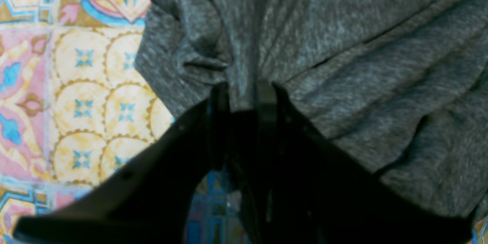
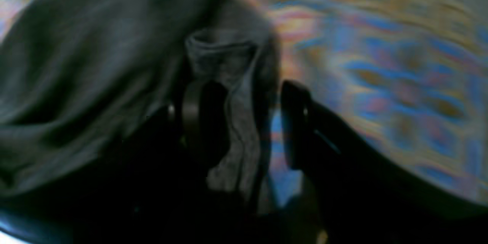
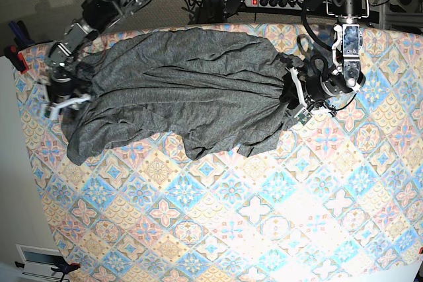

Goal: Layout the t-shirt on the table in an organized manner, then fold the t-shirt properly
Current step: 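Drag the right gripper's shirt end outward away from the left gripper, then pull the left gripper's shirt end outward, stretching the shirt between grippers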

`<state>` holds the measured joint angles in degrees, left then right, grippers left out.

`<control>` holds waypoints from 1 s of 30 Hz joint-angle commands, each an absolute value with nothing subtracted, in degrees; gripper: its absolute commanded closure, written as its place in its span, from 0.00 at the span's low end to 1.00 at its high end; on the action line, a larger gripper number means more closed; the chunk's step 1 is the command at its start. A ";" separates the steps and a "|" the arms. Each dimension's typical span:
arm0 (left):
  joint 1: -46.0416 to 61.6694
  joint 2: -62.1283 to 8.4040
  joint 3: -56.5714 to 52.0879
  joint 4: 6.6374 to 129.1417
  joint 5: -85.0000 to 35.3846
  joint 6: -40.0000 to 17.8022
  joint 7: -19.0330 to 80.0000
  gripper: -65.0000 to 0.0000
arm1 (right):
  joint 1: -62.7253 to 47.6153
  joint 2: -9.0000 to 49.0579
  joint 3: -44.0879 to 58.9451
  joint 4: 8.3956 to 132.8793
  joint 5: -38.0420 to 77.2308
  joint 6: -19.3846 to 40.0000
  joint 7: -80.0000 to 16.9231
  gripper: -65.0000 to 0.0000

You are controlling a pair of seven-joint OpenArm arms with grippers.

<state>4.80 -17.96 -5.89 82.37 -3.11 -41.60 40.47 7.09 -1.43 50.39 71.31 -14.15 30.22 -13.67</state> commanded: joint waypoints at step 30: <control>10.33 -18.95 -5.76 84.53 8.57 -40.00 55.25 0.81 | 10.15 6.29 63.34 58.86 -13.41 22.99 -12.53 1.00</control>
<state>7.49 -17.61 -5.67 86.21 -1.34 -39.46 40.91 10.55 5.72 62.81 58.83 -11.16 25.10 -9.28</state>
